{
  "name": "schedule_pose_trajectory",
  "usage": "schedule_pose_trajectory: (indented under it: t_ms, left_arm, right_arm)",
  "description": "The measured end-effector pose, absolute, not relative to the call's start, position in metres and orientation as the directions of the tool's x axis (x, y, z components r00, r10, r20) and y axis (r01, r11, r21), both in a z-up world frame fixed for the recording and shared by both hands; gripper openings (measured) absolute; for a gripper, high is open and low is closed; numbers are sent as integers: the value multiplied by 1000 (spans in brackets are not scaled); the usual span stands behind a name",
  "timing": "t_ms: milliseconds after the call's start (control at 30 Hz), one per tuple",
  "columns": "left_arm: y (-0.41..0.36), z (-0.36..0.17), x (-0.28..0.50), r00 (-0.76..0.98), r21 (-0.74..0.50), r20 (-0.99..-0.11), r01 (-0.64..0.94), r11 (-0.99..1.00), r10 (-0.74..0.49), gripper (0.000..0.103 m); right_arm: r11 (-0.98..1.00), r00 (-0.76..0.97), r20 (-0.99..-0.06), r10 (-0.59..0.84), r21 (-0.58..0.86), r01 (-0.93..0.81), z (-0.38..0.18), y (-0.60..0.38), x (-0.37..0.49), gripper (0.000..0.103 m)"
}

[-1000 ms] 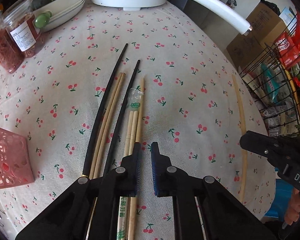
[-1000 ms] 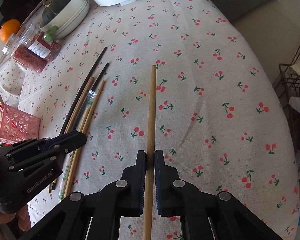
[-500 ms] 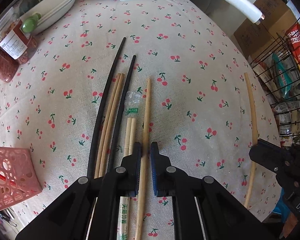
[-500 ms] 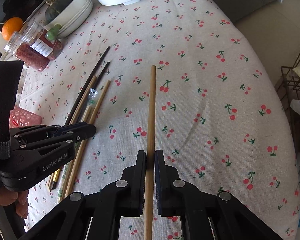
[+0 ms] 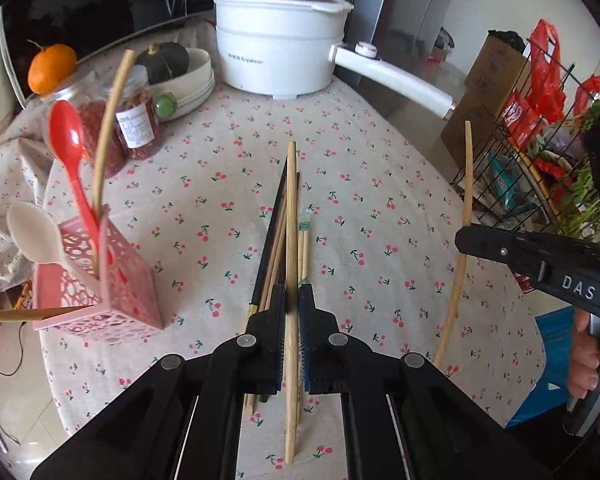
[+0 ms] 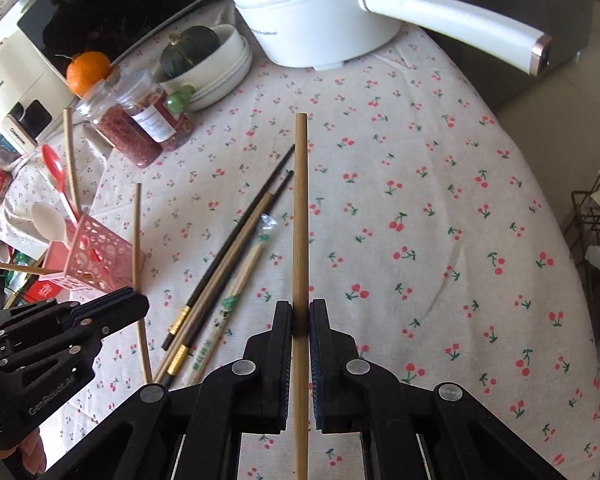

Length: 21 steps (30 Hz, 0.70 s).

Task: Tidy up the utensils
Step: 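Lift the wooden chopstick with the right tool over the pink holder, then lower the wooden chopstick into the pink holder and open the right tool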

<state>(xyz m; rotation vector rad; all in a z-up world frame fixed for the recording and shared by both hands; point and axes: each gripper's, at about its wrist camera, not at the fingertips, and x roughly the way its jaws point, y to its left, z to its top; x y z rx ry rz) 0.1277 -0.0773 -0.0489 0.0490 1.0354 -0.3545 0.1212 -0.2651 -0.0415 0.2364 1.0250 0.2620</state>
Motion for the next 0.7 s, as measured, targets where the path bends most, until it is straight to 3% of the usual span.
schedule_pose_trajectory:
  t_ms: [333,533,700]
  left_arm:
    - [-13,35,66,728,-119,-626,266,957,-280,6]
    - [17,65,60,868,-55,-464,171,984,-177,6]
    - [33,69,67,913,-31,-394,104,994,-108,6]
  right_arm:
    - [934,636,-684,356,273,-229,9,-223,91,6]
    - [928,665,-646,373,273,-255,18,-205,95,6]
    - [924,647,-660,382,284,-257,12,-193,104,6]
